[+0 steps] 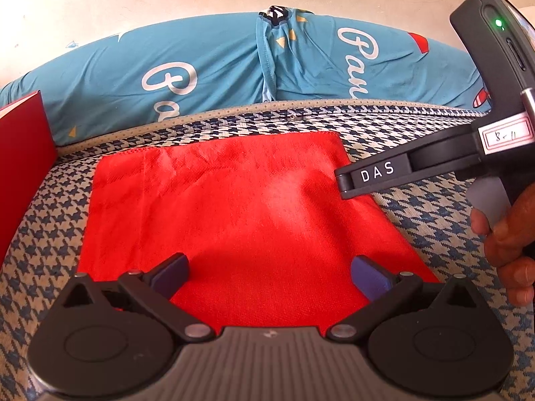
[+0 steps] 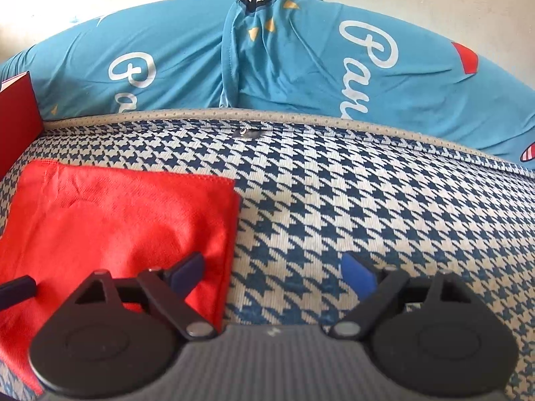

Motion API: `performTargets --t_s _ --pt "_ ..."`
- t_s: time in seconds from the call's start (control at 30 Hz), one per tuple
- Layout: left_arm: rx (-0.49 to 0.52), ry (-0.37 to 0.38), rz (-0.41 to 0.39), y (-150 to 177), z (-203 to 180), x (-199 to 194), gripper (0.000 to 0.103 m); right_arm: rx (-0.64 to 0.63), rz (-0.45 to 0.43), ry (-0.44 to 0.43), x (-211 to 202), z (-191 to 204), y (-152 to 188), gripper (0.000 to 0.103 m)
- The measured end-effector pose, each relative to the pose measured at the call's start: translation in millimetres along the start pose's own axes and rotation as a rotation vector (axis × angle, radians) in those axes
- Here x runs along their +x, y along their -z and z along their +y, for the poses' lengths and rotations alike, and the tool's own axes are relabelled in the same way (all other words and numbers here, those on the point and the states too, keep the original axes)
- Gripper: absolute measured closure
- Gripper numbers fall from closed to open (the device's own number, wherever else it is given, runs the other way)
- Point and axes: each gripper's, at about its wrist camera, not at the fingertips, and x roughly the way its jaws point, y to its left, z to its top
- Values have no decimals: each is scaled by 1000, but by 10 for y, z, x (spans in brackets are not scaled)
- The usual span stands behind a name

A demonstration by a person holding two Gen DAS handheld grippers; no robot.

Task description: Fold shopping bag

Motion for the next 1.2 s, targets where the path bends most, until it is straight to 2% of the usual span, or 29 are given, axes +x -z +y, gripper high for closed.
performTargets --t_s 0.43,0.8,0.93,1.03,1.1,1.2 --pt "-34 -27 0 -54 94 88 0 53 -18 -2 178 -105 -99 7" --pt "-63 -49 1 -81 226 145 0 64 -59 65 284 -135 -190 4" --pt "-62 -44 7 -91 248 149 0 73 -109 18 189 -134 -239 15" --pt "-60 -46 10 -88 262 142 0 69 -162 -102 55 -78 -279 21" --pt "-61 -49 9 -80 265 136 0 47 -182 -185 12 -11 -305 36" --pt "-60 -50 6 -77 268 129 0 -19 -210 -256 -77 131 -302 46"
